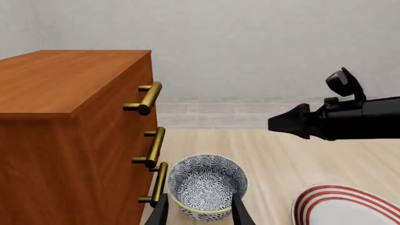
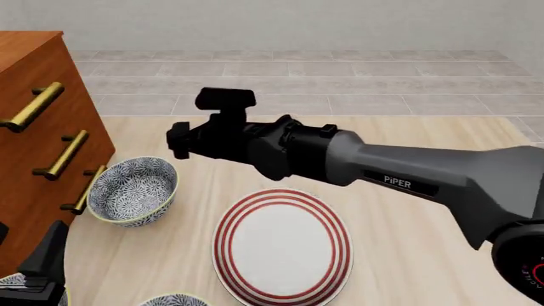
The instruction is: Pick up the bowl and put it in the front on the plate.
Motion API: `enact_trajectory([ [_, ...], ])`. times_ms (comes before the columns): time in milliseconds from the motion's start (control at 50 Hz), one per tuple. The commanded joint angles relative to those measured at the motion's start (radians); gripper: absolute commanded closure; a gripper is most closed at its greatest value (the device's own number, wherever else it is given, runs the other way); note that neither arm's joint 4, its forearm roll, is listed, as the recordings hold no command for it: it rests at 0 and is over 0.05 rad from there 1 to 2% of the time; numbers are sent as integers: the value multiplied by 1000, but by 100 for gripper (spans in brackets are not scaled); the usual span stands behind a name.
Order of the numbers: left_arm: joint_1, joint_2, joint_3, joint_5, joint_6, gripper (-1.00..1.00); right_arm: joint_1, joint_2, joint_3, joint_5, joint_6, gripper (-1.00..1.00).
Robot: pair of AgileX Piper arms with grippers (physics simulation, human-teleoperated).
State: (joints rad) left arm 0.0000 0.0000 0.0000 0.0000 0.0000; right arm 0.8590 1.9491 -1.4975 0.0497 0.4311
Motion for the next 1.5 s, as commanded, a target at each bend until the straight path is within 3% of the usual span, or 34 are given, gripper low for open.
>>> enact_trajectory([
  [20, 0, 0, 0, 0, 0, -100, -6, 94, -89, 38, 25, -100],
  [340, 0, 0, 0, 0, 0, -100, 1, 190, -186, 83, 30, -100],
  [940, 0, 0, 0, 0, 0, -100, 23, 347, -388, 240, -58, -100],
  [1500, 0, 0, 0, 0, 0, -100, 35, 449, -525, 323, -91, -100],
])
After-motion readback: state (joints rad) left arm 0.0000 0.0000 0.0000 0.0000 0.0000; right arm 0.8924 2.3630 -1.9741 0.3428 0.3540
